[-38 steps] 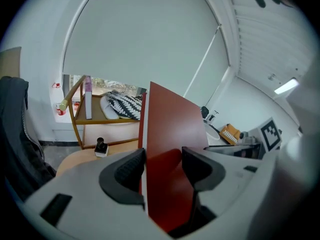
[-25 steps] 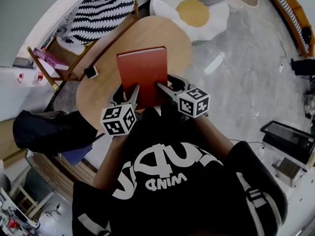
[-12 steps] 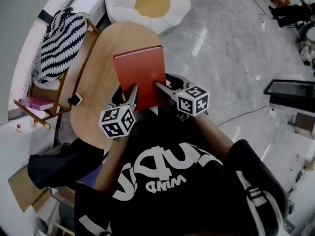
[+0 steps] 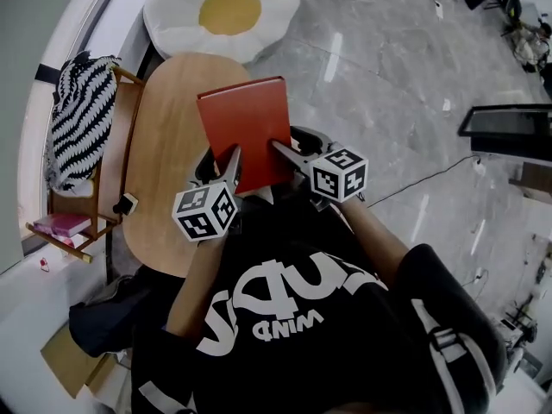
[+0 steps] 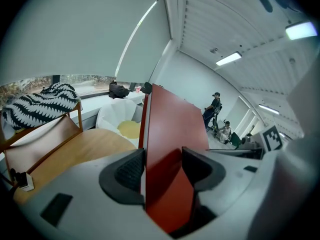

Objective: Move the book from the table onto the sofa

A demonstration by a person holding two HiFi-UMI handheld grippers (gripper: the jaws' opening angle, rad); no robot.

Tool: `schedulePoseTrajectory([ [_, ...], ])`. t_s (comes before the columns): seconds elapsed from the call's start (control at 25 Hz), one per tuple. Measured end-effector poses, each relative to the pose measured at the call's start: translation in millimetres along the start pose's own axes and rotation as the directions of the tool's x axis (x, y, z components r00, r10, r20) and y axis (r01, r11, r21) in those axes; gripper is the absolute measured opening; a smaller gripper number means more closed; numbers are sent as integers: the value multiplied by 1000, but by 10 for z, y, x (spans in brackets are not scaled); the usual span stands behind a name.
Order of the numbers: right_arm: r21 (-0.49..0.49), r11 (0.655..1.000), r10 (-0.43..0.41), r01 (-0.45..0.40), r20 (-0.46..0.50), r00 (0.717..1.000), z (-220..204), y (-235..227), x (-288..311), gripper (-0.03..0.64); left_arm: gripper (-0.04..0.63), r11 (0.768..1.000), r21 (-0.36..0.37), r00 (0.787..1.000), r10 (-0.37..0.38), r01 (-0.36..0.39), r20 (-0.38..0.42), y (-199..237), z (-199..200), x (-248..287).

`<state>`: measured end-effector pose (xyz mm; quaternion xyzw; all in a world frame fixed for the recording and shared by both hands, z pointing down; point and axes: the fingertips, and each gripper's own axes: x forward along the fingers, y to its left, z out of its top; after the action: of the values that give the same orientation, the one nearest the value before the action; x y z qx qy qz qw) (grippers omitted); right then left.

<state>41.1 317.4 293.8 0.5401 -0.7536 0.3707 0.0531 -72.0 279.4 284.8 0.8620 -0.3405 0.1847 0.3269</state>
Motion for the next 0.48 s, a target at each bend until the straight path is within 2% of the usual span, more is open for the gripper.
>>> schedulePoseTrajectory([
  [0.28,17,1000,14,-14,-1,1000,189,-229,6,213,247,1000,-21,1000,18,-18,-8,-105,133,220],
  [0.48,15,1000,0,-1,2,1000,342,-461,-3,213,247,999,-39,1000,2,-2,-14,-193,215,471],
])
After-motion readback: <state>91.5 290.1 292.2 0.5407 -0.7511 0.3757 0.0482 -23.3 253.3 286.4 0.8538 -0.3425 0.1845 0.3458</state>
